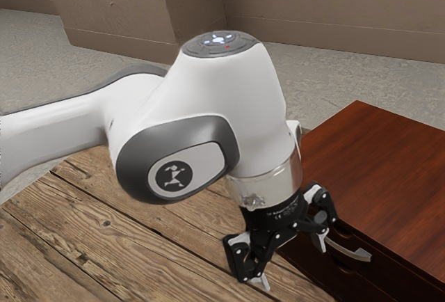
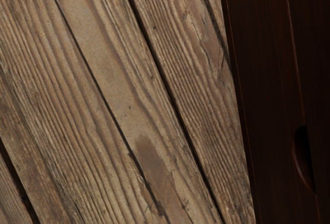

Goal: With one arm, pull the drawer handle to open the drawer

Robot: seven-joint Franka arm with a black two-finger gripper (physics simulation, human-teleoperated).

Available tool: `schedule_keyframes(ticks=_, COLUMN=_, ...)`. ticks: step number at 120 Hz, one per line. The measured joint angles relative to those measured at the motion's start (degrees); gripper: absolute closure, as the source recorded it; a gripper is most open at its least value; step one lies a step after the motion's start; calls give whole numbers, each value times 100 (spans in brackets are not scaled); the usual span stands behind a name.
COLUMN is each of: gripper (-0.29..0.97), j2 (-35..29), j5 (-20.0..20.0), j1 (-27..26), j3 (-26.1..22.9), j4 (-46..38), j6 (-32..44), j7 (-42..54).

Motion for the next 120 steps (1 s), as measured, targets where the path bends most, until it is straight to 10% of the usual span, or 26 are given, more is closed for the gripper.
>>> schedule_keyframes(ticks=120, gripper=0, j2=350, j5=-2, j1=181, j3=14, j4=219, j6=260, j7=-159)
